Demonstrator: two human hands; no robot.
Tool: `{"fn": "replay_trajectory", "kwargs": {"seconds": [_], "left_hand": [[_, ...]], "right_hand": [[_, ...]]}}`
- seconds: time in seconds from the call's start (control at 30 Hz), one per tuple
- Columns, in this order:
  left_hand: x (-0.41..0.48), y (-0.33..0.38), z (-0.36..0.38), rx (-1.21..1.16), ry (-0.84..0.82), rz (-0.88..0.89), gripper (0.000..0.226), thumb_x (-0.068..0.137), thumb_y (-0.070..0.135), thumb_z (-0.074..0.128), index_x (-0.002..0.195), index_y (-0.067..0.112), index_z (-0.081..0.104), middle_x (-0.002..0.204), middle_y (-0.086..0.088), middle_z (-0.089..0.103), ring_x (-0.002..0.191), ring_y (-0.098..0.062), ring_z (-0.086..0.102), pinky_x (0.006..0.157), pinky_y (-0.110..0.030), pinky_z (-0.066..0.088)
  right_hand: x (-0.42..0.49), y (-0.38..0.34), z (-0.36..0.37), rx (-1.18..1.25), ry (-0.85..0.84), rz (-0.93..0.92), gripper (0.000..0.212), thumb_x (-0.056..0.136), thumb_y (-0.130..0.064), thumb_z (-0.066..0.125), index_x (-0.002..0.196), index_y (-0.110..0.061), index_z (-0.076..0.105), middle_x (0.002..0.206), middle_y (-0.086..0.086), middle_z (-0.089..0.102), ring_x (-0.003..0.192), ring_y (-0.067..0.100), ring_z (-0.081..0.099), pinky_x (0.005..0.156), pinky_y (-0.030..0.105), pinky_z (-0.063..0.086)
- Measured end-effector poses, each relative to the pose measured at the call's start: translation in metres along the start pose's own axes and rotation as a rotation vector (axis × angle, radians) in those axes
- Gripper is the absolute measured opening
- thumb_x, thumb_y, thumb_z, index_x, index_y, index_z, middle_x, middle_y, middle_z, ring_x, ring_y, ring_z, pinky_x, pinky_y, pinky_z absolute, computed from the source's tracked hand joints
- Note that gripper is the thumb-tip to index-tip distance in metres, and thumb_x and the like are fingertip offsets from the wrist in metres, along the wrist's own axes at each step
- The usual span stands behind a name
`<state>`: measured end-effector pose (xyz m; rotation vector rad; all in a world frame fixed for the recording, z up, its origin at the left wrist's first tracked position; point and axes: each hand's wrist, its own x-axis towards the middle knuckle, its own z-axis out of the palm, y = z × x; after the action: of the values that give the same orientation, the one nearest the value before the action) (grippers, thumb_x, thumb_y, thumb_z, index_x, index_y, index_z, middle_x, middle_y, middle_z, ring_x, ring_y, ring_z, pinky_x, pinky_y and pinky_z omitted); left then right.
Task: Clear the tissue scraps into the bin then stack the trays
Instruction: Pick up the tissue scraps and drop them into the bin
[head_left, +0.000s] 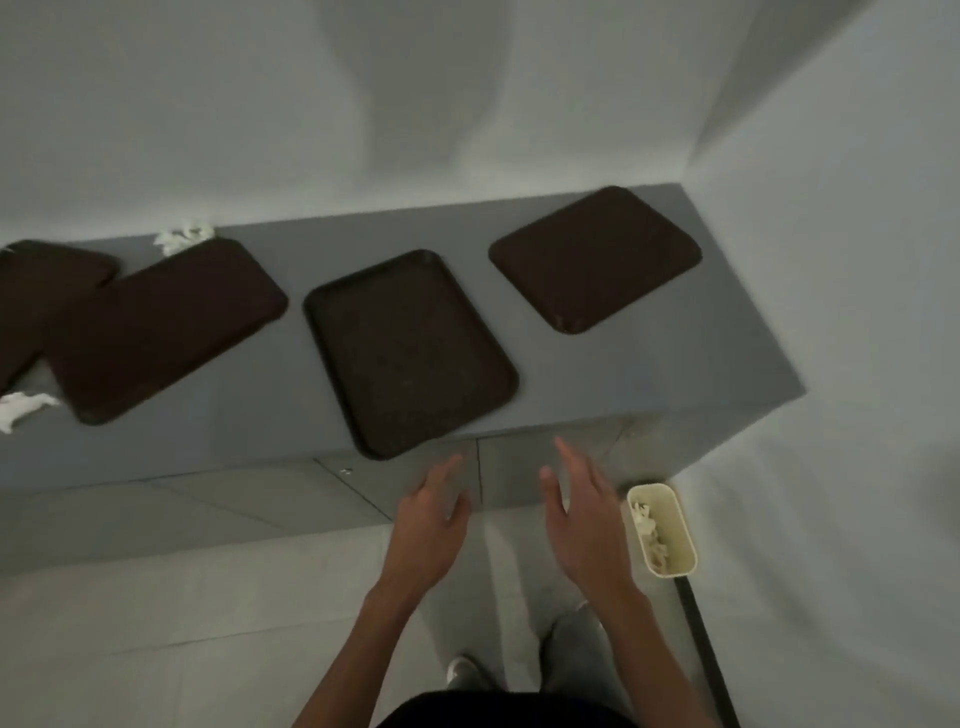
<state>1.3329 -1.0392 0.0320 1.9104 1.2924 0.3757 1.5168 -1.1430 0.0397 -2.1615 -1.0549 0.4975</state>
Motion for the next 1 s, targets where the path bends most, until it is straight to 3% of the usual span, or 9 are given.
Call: {"fn": "replay_trajectory", "kwargs": {"seconds": [0.33,0.7,0.83,1.0], "left_hand": [[-0.005,-0.083,-0.134,-0.12,0.313,-0.212,0.032,0.1,0.025,0.066,0.131,0.03,0.061,0.113,0.014,0.071,0.107,-0.005,0.067,0.091,-0.029,0.055],[0.096,-0.141,-0.236,-0.163,0.425,-0.3,0.024,0.102,0.027,0.062,0.125,0.032,0.061,0.112,0.013,0.07,0.105,-0.001,0.065,0.091,-0.028,0.056],[0.128,-0.166,-0.269,-0.17,0.47,-0.339,0.021,0.102,0.029,0.061,0.123,0.033,0.061,0.112,0.014,0.069,0.103,0.003,0.064,0.088,-0.023,0.054],[0.163,-0.199,-0.307,-0.172,0.487,-0.339,0.018,0.101,0.028,0.063,0.118,0.034,0.064,0.108,0.02,0.07,0.099,0.005,0.066,0.088,-0.028,0.059]], "right_hand": [[0.047,-0.103,0.065,-0.002,-0.178,-0.157,0.052,0.107,-0.052,0.041,0.153,-0.028,0.049,0.15,-0.002,0.055,0.136,0.017,0.052,0.109,0.032,0.045],[0.172,-0.212,0.175,-0.047,-0.287,-0.266,0.045,0.107,-0.045,0.048,0.15,-0.029,0.053,0.147,-0.008,0.058,0.137,0.007,0.051,0.106,0.019,0.039],[0.215,-0.254,0.214,-0.047,-0.35,-0.324,0.046,0.107,-0.043,0.05,0.151,-0.028,0.052,0.15,-0.008,0.057,0.14,0.006,0.049,0.111,0.022,0.041],[0.252,-0.3,0.266,-0.066,-0.387,-0.353,0.043,0.109,-0.039,0.051,0.151,-0.027,0.052,0.151,-0.007,0.055,0.14,0.01,0.049,0.111,0.025,0.041]]}}
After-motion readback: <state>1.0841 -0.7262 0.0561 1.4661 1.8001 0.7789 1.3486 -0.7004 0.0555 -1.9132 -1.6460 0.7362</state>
